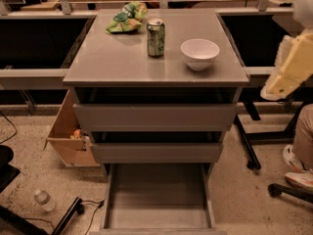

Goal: Place green can into bottom drawer

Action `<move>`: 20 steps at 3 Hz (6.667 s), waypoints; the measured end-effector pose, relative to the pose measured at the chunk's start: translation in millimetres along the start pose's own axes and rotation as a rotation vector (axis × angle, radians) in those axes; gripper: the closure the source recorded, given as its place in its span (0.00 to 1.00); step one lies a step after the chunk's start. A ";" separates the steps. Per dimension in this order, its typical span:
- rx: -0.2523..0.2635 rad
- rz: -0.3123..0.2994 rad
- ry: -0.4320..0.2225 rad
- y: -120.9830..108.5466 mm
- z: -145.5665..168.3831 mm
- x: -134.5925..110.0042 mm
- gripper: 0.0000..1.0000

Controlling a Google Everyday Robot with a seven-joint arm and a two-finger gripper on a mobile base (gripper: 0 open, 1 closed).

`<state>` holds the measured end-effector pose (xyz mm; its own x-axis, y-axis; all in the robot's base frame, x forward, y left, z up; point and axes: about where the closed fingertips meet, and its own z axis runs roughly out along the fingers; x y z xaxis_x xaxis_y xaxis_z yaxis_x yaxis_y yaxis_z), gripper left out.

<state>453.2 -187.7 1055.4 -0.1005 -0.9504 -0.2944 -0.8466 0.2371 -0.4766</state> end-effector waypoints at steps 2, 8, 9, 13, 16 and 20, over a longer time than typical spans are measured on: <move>0.108 0.184 -0.465 -107.2 59.7 -67.2 0.00; 0.193 0.510 -0.681 -211.0 195.8 -140.0 0.00; 0.192 0.577 -0.654 -217.0 234.9 -149.1 0.00; 0.146 0.621 -0.704 -221.2 345.0 -202.8 0.00; 0.171 0.632 -0.646 -243.0 369.5 -169.5 0.73; 0.230 0.530 -0.704 -206.0 260.6 -182.4 1.00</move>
Offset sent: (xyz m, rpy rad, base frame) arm 0.1944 0.0691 0.0399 0.7441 -0.2741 0.0425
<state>782.1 -10.8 991.5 -0.0402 -0.3806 -0.9239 -0.6480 0.7137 -0.2659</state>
